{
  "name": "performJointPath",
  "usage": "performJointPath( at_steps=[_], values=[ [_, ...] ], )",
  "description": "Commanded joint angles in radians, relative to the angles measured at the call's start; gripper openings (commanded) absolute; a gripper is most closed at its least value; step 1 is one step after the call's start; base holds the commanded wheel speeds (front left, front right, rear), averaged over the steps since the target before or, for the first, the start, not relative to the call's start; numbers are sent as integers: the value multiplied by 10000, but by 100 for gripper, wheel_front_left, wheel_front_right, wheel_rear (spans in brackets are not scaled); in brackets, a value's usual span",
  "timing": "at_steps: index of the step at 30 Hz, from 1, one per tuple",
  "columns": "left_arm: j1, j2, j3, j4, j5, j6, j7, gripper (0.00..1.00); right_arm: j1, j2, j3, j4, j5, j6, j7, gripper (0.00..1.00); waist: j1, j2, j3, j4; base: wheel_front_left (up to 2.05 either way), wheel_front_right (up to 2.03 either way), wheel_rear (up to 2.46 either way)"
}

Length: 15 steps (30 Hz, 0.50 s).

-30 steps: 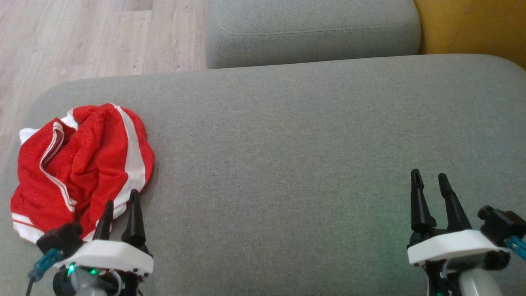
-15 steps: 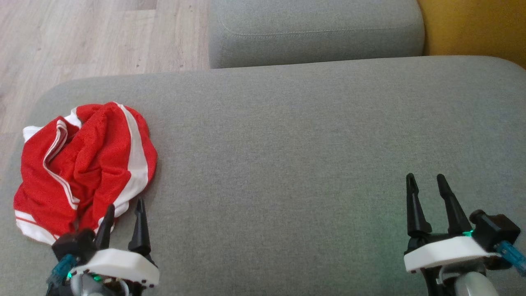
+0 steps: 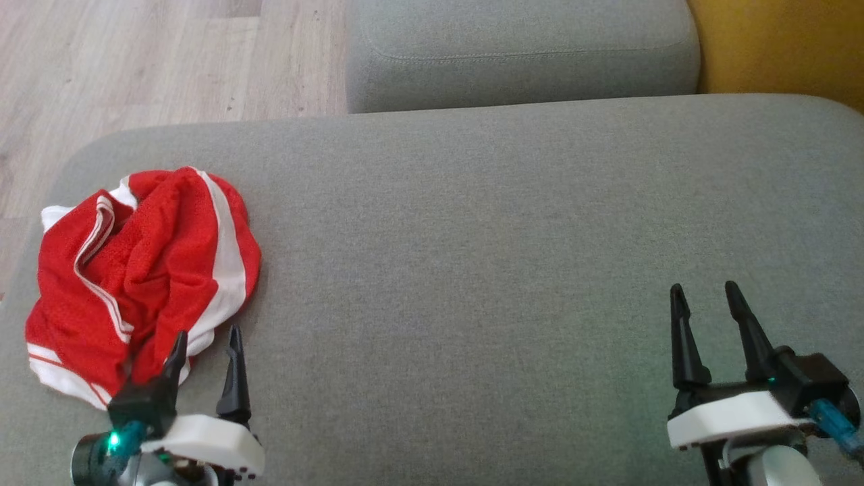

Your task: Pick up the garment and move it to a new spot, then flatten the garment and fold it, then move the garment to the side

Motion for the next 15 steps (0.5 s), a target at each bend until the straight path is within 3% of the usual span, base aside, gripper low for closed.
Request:
performJointPath(
  at_steps=[1, 15],
  values=[
    [-291, 199, 240, -353, 381, 95, -174, 100, -350, -44, 210, -308, -346, 73, -211, 100, 0, 0, 8, 7, 0, 0, 0],
    [-282, 167, 392, -287, 1322, 195, -427, 100, -415, -47, 360, 178, -809, 79, -469, 100, 0, 0, 7, 40, 0, 0, 0]
  ],
)
